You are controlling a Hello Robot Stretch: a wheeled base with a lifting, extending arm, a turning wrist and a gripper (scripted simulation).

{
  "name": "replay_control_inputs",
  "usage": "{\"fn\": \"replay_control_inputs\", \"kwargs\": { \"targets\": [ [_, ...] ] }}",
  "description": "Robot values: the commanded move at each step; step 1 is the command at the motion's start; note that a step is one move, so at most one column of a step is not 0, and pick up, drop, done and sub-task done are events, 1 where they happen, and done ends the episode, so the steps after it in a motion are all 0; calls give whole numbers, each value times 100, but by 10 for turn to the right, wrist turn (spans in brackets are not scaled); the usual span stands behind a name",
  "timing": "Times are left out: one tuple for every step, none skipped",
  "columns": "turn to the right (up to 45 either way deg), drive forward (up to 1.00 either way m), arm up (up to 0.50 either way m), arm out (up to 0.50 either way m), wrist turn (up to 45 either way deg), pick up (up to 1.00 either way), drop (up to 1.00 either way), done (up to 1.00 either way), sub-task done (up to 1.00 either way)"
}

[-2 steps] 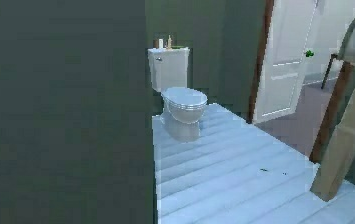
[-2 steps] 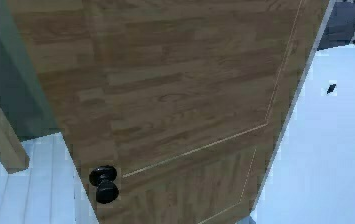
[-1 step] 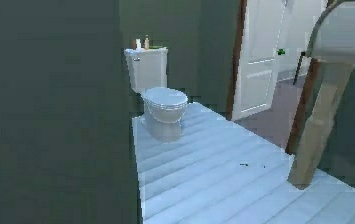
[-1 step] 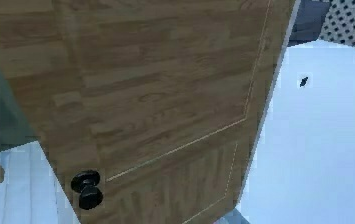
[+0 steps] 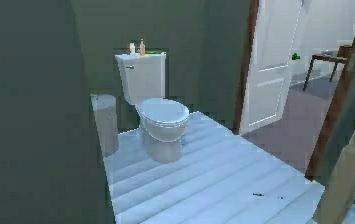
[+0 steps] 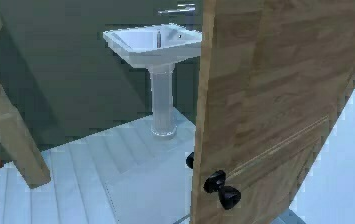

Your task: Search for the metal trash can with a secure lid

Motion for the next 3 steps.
{"fn": "replay_control_inputs", "kwargs": {
  "targets": [
    [120, 0, 0, 0, 0, 0, 0, 0, 0],
    [0, 75, 0, 0, 0, 0, 0, 0, 0],
    [-450, 0, 0, 0, 0, 0, 0, 0, 0]
  ]
}}
